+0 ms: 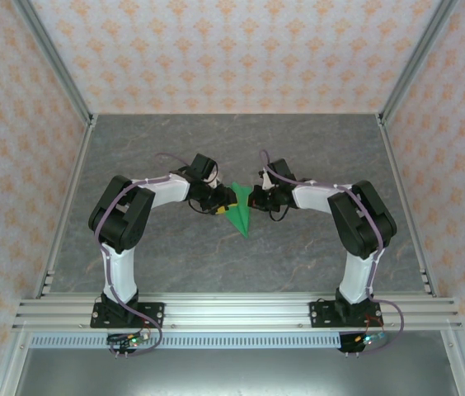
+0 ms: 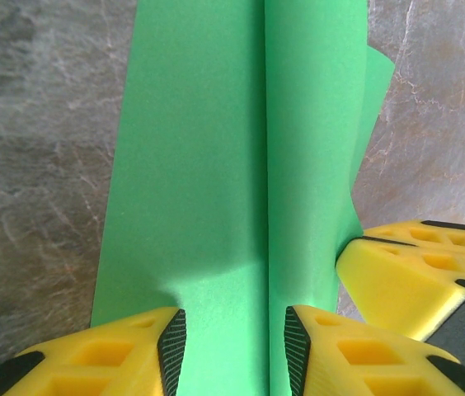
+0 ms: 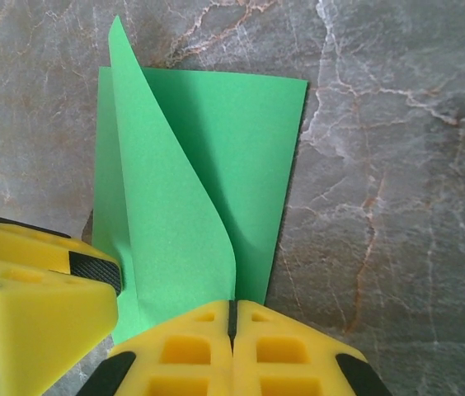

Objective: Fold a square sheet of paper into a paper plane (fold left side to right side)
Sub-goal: Fourth fold the wing at the center of the table.

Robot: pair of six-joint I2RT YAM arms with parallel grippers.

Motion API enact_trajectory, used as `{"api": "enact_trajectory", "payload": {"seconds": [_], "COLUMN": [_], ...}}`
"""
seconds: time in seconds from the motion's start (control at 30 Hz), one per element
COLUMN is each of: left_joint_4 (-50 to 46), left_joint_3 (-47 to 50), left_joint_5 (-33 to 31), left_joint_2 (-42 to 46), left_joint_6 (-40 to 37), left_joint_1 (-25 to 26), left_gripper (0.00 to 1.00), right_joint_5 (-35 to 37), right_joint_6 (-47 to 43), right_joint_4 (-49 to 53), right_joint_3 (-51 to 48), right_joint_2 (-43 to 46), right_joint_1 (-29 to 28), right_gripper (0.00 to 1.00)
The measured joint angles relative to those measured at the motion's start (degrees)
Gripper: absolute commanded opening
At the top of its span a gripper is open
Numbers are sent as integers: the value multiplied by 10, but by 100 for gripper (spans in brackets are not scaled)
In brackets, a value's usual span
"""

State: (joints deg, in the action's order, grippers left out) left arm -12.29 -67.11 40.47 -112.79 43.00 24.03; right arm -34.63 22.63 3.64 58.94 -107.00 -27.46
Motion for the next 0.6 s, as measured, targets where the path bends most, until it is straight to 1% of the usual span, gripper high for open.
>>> {"api": "enact_trajectory", "payload": {"seconds": [0.6], "left_joint_4": [0], "left_joint_3": [0], "left_joint_5": [0], "left_joint_2": [0], "left_joint_6": [0], "left_joint_1": [0], "left_gripper": [41], "right_joint_5": [2], "right_joint_6": [-4], "right_joint_4": [13], "right_joint_3": [10], "right_joint_2": [-11], "right_joint_1": [0], "right_gripper": [0]}}
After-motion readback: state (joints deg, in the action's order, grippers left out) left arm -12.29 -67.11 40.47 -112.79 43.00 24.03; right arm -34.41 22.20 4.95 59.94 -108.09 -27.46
